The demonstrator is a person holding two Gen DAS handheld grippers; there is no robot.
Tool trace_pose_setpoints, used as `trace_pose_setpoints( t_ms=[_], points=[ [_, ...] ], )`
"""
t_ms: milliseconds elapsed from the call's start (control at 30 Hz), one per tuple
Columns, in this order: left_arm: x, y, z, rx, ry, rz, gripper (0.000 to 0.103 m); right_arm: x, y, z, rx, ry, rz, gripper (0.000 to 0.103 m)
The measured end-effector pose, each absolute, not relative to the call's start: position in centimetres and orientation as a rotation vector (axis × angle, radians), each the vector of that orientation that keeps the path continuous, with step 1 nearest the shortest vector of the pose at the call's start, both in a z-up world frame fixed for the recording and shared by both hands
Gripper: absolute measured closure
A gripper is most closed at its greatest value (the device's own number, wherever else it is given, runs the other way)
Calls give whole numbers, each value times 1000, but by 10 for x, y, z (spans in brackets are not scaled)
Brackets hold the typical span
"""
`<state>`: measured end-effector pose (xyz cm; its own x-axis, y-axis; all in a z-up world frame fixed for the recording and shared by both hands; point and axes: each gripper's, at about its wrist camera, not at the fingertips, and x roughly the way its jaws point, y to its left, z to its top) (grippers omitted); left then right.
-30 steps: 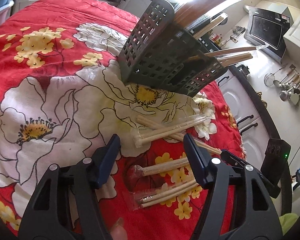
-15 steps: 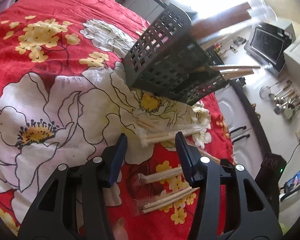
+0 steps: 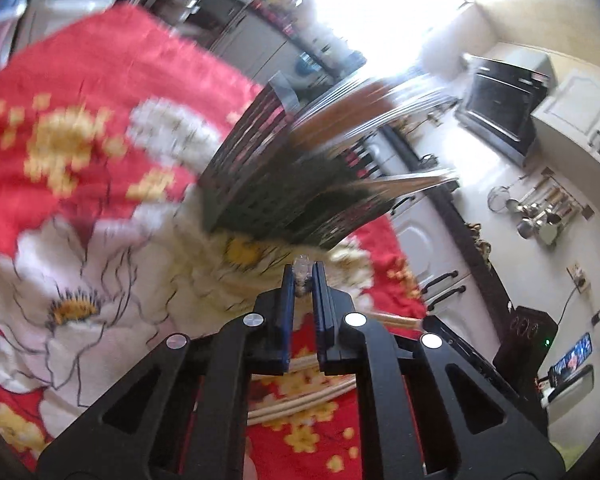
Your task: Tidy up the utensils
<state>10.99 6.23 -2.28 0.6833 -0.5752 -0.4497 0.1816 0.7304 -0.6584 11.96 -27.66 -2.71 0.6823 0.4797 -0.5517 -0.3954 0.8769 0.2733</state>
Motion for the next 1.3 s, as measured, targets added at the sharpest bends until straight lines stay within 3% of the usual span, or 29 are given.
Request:
trace_pose_setpoints(
  t_ms=[333,1300],
  points=[
    [93,55,44,-524,528,-477,100,119,-251,32,52,487,548,102],
    [75,51,155,-388,299,-524,100,106,-234,146,-29,199,598,102]
  ],
)
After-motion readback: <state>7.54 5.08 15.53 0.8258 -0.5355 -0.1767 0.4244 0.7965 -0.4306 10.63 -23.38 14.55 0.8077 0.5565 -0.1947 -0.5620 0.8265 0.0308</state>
